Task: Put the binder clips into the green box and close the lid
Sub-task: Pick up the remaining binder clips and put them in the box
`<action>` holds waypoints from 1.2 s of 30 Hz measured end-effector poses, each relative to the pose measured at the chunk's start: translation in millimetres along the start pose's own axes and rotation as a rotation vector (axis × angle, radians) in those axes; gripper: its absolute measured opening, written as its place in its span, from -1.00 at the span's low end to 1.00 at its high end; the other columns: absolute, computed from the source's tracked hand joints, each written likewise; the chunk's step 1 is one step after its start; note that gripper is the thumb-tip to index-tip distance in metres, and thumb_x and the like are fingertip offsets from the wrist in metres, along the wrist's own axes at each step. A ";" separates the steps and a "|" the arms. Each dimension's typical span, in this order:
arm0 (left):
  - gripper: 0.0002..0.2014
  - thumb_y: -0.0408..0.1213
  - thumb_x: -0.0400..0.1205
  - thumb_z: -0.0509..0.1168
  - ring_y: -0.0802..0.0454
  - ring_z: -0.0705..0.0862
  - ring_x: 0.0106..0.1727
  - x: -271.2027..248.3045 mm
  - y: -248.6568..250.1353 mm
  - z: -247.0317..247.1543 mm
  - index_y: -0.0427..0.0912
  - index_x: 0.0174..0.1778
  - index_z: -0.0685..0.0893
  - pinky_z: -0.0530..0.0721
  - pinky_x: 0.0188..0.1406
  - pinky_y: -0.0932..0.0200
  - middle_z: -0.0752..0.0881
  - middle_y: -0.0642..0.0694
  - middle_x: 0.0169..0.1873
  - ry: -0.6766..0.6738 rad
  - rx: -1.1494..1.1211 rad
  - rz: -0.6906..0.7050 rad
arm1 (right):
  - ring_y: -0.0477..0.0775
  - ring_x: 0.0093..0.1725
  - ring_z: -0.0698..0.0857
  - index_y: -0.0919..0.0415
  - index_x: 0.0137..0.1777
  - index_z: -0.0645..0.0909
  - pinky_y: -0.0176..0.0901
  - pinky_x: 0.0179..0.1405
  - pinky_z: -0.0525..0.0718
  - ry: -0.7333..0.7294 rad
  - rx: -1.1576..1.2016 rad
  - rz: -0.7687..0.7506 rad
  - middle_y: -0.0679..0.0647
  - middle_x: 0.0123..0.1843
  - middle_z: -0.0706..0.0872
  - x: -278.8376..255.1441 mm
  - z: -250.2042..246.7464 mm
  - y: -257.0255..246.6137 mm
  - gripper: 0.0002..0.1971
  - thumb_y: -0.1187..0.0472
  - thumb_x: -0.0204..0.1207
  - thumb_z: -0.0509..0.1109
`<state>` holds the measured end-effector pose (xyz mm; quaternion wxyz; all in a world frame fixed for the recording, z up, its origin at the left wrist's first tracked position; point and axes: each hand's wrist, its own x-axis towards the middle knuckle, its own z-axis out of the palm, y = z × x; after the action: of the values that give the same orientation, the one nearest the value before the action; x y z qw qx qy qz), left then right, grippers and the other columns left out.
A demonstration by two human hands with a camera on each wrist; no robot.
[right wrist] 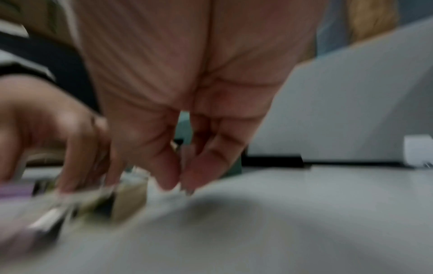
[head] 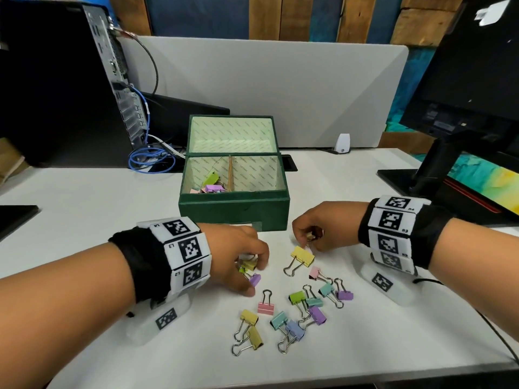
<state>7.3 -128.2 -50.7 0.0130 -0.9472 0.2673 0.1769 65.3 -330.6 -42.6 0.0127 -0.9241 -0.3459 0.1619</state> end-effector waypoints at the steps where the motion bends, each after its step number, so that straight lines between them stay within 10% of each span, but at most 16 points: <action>1: -0.62 0.09 0.48 0.36 0.07 0.53 0.16 1.6 0.3 0.7 0.13 0.19 0.53 0.58 0.23 0.10 0.51 0.07 0.24 0.013 0.008 0.007 | -0.20 -0.26 0.51 -0.02 -0.17 0.55 -0.31 -0.17 0.49 0.006 0.017 0.000 -0.23 -0.29 0.54 -2.6 -7.7 -1.4 -0.81 0.33 0.44 0.35; 10: -0.74 -0.11 0.35 0.45 -0.03 0.60 -0.04 3.9 0.5 2.3 0.02 -0.18 0.50 0.65 -0.04 0.09 0.54 0.08 -0.14 0.057 -0.019 -0.022 | -0.03 -0.14 0.63 -0.03 0.04 0.62 -0.22 -0.12 0.60 0.517 0.125 -0.019 -0.08 -0.15 0.63 29.5 -92.5 -25.6 -0.82 0.22 0.47 0.43; 20: -0.75 -0.26 0.35 0.42 0.05 0.54 -0.30 5.1 -0.8 0.9 0.00 -0.37 0.41 0.56 -0.30 0.22 0.57 0.06 -0.33 0.125 -0.009 -0.055 | -0.02 0.02 0.70 -0.13 -0.01 0.66 -0.13 0.10 0.65 0.342 0.178 -0.040 -0.12 0.02 0.65 6.5 -62.6 -20.6 -0.82 0.19 0.46 0.44; 27: -0.71 -0.29 0.41 0.37 0.23 0.39 -0.43 8.0 -2.9 0.2 -0.01 -0.46 0.35 0.34 -0.48 0.33 0.46 0.09 -0.46 0.129 0.052 -0.050 | -0.04 0.02 0.68 -0.29 0.11 0.65 -0.17 0.09 0.61 -0.320 0.235 0.014 -0.14 0.12 0.68 -43.3 -18.8 -0.7 -0.66 0.08 0.37 0.53; 32: -0.70 -0.34 0.39 0.35 0.20 0.39 -0.42 9.5 -4.9 0.2 -0.01 -0.48 0.33 0.35 -0.46 0.30 0.46 0.07 -0.44 0.158 0.048 -0.062 | -0.09 0.21 0.51 -0.37 0.34 0.40 -0.37 0.03 0.48 -0.330 0.079 -0.023 -0.16 0.27 0.45 -52.8 2.1 -1.4 -0.36 -0.02 0.29 0.58; 36: -0.69 -0.39 0.35 0.33 0.05 0.44 -0.35 9.9 -7.4 0.9 -0.01 -0.50 0.31 0.41 -0.37 0.25 0.49 0.06 -0.41 0.195 0.004 -0.059 | -0.11 0.15 0.52 -0.28 0.25 0.48 -0.17 0.18 0.57 -0.224 0.072 -0.050 -0.16 0.20 0.47 -46.6 13.4 -3.1 -0.50 0.03 0.34 0.54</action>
<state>18.6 -126.8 -55.5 -0.0061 -0.9673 0.2396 0.0828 26.2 -359.4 -41.3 0.0111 -0.8902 -0.3620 0.2763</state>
